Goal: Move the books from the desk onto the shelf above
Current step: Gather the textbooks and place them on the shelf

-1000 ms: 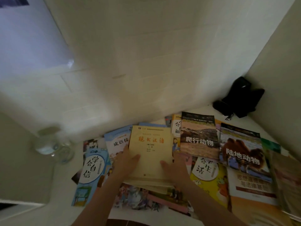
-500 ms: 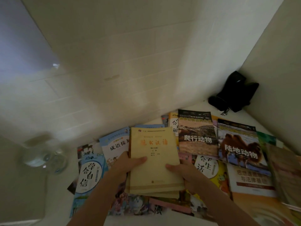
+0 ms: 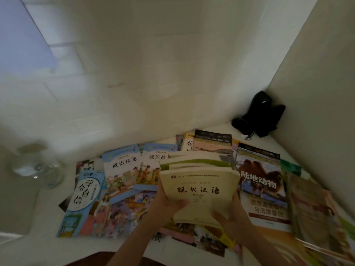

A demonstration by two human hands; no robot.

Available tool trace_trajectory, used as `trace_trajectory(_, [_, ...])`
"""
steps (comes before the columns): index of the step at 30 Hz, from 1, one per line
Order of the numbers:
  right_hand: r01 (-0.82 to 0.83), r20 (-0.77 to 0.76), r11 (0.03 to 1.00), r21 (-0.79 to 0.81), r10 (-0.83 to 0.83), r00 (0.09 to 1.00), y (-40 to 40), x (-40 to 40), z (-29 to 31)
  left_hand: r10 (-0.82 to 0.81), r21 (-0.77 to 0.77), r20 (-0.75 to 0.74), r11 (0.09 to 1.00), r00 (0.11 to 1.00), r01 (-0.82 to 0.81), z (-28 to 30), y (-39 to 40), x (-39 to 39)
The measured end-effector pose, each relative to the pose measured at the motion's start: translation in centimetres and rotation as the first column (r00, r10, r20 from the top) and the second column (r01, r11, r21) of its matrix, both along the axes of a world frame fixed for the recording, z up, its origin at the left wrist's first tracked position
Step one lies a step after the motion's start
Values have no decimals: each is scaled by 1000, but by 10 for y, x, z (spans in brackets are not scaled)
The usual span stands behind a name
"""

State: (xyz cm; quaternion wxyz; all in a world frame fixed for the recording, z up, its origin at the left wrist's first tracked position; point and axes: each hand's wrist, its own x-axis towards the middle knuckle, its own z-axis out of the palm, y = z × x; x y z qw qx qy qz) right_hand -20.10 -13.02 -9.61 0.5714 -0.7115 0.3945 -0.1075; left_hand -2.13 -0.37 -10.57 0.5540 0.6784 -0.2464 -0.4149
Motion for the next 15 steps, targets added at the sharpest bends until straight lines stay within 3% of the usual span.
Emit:
trace_trajectory(3, [40, 144, 997, 71, -50, 988, 0, -10, -16, -6, -25, 24, 1000, 1000, 6, -7, -7, -8])
trace_trajectory(5, [100, 164, 991, 86, -113, 980, -1, -12, -20, -25, -23, 11, 999, 1000, 25, -12, -9, -9])
trace_trajectory(11, [110, 182, 994, -2, -107, 977, 1, -24, -27, -114, 11, 209, 993, 971, 114, -6, -21, -20])
trace_trajectory(15, [238, 213, 969, 61, -246, 946, 0, -17, -28, 40, -25, 195, 999, 980, -36, -4, -16, -23])
